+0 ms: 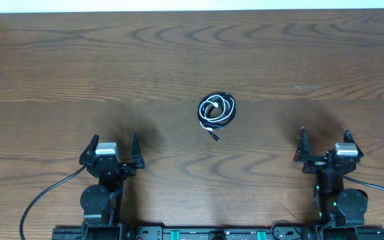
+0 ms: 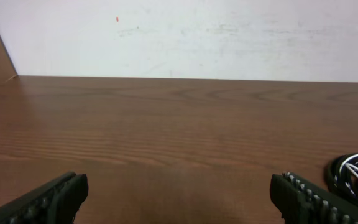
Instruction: Untangle cables
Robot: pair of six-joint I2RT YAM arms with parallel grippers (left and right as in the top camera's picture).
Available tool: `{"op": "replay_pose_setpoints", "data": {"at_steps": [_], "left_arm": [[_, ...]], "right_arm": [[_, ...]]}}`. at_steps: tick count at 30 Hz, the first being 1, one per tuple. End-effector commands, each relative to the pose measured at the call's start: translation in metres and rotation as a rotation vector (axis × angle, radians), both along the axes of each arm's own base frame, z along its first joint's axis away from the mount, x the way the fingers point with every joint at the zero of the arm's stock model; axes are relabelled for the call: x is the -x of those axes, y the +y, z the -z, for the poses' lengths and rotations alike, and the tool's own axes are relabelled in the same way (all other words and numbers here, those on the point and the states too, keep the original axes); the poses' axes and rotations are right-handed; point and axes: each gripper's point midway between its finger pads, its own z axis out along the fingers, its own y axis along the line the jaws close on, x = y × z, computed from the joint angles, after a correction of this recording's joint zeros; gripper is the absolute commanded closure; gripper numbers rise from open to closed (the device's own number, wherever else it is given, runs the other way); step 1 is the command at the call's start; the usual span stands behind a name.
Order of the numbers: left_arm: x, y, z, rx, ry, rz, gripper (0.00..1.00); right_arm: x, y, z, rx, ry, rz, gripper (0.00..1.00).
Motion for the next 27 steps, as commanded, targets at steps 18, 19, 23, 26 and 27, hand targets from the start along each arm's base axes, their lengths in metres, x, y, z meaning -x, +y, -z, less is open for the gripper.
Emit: {"op": "replay_pose_setpoints", "data": {"at_steps": [18,19,23,26,27], "left_arm": [[0.026,-0.048,-0.128,0.287,-0.292,0.304,0.01],[0.027,-0.046,-0.136,0.285,-0.275,0.288,0.01],[0.026,-0.045,-0.144,0.278,-0.013,0.243,0.01],[0.019,-0.046,-0.129,0.281,0.263,0.212,0.01],[0.017,-0.047,-0.123,0.295,0.358,0.208,0.01]], "right_arm": [[0.045,0.027,-0.162,0.014,-0.381,-0.177,0.01],[0.045,0.026,-0.168,0.037,-0.347,-0.168,0.01],[0.034,0.025,-0.17,0.04,-0.087,-0.162,0.01],[0.017,0.032,-0.156,0.017,0.139,-0.207,0.01],[0.009,0.038,-0.151,0.005,0.21,-0.247,0.01]]}}
